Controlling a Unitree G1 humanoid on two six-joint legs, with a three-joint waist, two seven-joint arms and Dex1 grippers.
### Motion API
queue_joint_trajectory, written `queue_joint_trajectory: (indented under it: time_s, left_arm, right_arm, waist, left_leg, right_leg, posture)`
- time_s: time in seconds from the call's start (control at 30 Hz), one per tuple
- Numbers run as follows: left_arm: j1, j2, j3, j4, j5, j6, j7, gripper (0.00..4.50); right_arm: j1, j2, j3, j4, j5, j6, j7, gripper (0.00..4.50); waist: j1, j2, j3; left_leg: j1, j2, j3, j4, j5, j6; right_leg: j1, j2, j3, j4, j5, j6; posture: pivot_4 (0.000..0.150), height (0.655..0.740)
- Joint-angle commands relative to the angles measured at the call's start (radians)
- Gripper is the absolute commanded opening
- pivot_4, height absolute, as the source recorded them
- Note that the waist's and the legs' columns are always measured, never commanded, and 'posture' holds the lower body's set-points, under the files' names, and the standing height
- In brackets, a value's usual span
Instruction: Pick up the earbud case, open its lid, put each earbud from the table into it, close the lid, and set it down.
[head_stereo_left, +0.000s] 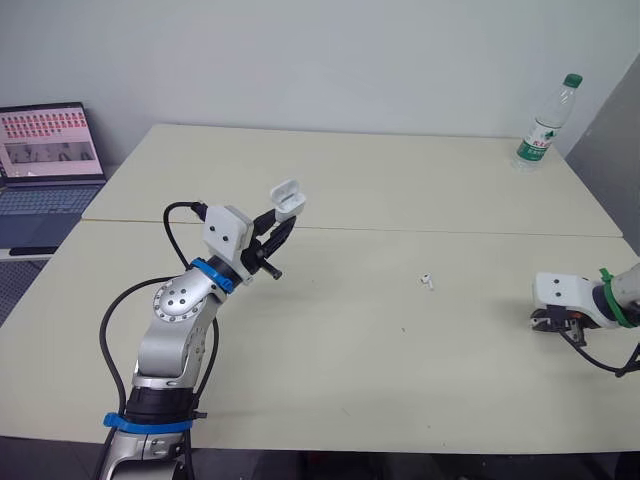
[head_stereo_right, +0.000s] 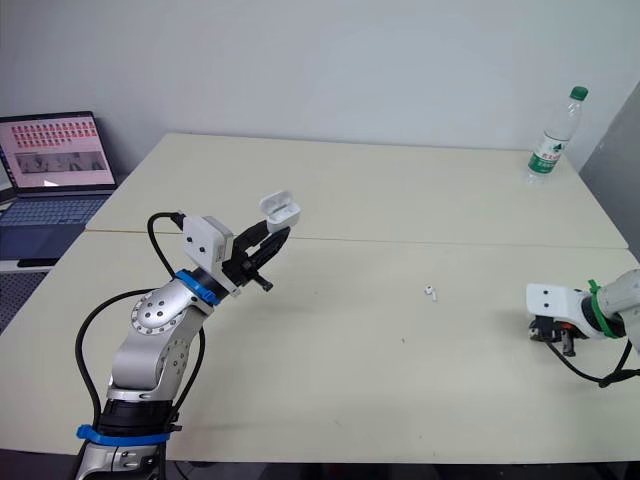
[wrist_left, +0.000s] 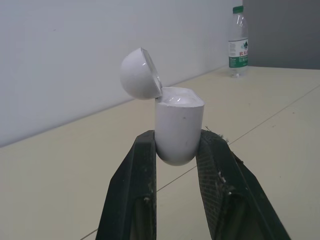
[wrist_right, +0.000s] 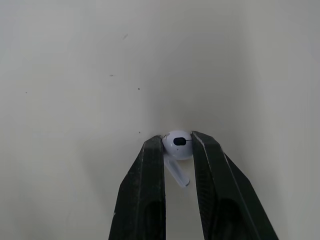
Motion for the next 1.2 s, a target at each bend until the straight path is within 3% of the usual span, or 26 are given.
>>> queue_joint_trajectory:
  time_s: [0.03,0.07,0.17,0.23,0.4,0.5,0.8,1.2]
  left_arm:
    - [0.001,0.001,0.003,-0.055,-0.01,-0.01,-0.001,0.76]
    - [0.002,-0.001,0.003,-0.056,-0.01,-0.009,0.0,0.76]
    - [0.002,-0.023,-0.001,-0.072,-0.035,0.009,0.008,0.76]
    - [0.005,-0.038,-0.002,-0.087,-0.052,0.027,0.015,0.76]
    - [0.014,-0.08,-0.031,-0.127,-0.059,0.068,0.033,0.76]
    - [0.002,-0.099,-0.046,-0.133,-0.06,0.083,0.044,0.76]
    - [-0.033,-0.147,-0.076,-0.151,-0.055,0.106,0.077,0.76]
    - [-0.011,-0.147,-0.086,-0.209,-0.066,0.136,0.084,0.76]
  right_arm:
    - [-0.082,0.105,-0.081,-0.188,0.212,0.27,0.04,0.4]
    - [-0.095,0.131,-0.099,-0.224,0.245,0.333,0.024,0.4]
    - [-0.211,0.374,-0.25,-0.442,0.521,0.706,-0.199,0.4]
    - [-0.262,0.521,-0.335,-0.543,0.63,0.845,-0.356,0.4]
    - [-0.337,0.871,-0.421,-0.712,0.75,0.923,-0.731,0.4]
    - [-0.325,0.987,-0.369,-0.748,0.732,0.869,-0.847,0.4]
    - [-0.236,1.046,-0.191,-0.722,0.618,0.665,-0.92,0.4]
    - [-0.193,1.021,-0.125,-0.641,0.547,0.579,-0.945,0.4]
  waist:
    - [-0.008,0.001,0.001]
    - [-0.01,0.002,0.001]
    - [-0.011,0.003,0.002]
    - [-0.007,0.003,0.002]
    - [0.013,0.003,0.002]
    - [0.018,0.003,0.002]
    - [0.008,0.003,0.002]
    - [0.007,0.003,0.002]
  left_leg:
    - [0.0,0.0,0.0,0.0,0.0,0.0]
    - [0.0,0.001,-0.001,0.0,0.0,0.0]
    - [-0.002,0.0,-0.004,0.0,0.0,0.0]
    - [-0.004,0.0,-0.006,0.0,0.0,-0.001]
    - [-0.017,-0.001,-0.013,0.0,-0.001,-0.002]
    - [-0.027,-0.003,-0.013,0.002,-0.001,-0.002]
    - [-0.029,-0.002,-0.015,0.002,-0.001,-0.001]
    - [-0.029,-0.002,-0.018,0.002,0.0,-0.001]
  right_leg:
    - [0.0,0.0,0.0,0.0,0.0,0.0]
    - [-0.001,0.001,0.0,0.001,0.001,-0.001]
    - [-0.001,0.001,-0.002,0.001,0.001,-0.002]
    - [-0.002,0.001,-0.003,0.001,0.002,-0.004]
    - [-0.01,0.0,-0.01,0.0,0.002,-0.004]
    - [-0.02,-0.002,-0.011,0.001,0.003,-0.004]
    - [-0.022,-0.003,-0.015,0.001,0.003,-0.004]
    - [-0.022,-0.001,-0.018,0.001,0.003,-0.005]
  posture:
    - [0.15,0.74]
    - [0.15,0.74]
    - [0.15,0.74]
    - [0.15,0.74]
    - [0.15,0.74]
    - [0.15,0.74]
    - [0.15,0.74]
    - [0.15,0.74]
